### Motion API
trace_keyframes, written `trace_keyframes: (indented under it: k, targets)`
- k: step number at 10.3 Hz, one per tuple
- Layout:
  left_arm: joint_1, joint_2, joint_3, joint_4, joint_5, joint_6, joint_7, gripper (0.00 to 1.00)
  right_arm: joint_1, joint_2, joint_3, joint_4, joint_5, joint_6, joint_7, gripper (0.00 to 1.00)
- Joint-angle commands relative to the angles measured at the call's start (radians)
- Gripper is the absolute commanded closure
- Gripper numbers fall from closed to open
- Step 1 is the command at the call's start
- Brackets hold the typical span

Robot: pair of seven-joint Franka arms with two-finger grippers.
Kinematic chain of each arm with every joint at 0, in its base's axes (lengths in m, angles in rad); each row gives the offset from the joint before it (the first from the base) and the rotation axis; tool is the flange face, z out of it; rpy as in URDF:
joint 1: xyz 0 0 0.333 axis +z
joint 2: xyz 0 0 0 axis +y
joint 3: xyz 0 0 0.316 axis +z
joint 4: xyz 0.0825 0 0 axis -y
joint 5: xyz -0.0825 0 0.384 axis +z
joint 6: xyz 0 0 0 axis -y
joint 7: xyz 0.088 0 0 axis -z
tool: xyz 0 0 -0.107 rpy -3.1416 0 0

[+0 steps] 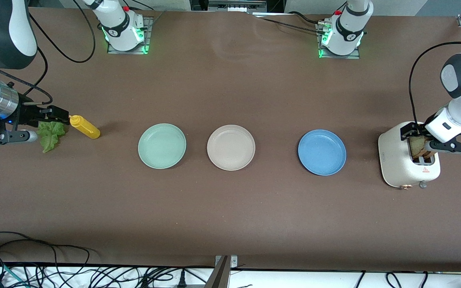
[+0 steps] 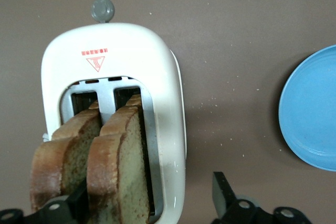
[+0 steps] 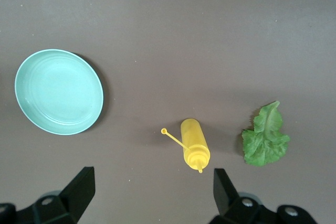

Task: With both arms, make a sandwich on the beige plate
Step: 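Grasp the bread slice with the left gripper and lift it out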

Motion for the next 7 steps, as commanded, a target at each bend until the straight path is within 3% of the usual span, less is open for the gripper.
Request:
trace_keyframes:
  k: [1,2,3,7]
  targets:
    - [0.012,-0.02,-0.008,-0.015,-0.022,-0.001,-0.014,0.72,-0.005,-0.006,0.002,0.001,0.008,0.003,-0.004,0.0]
    - [0.028,-0.02,-0.008,-0.01,-0.022,-0.004,-0.014,0.91,-0.005,-0.006,0.002,0.001,0.008,0.003,-0.004,0.0]
    - [0.048,-0.02,-0.008,-0.006,-0.022,-0.007,-0.006,1.0,-0.005,-0.006,0.002,0.001,0.008,0.003,-0.004,0.0]
    - [0.073,-0.028,-0.008,0.011,-0.022,-0.009,-0.005,1.0,-0.005,-0.006,0.002,0.001,0.008,0.003,-0.004,0.0]
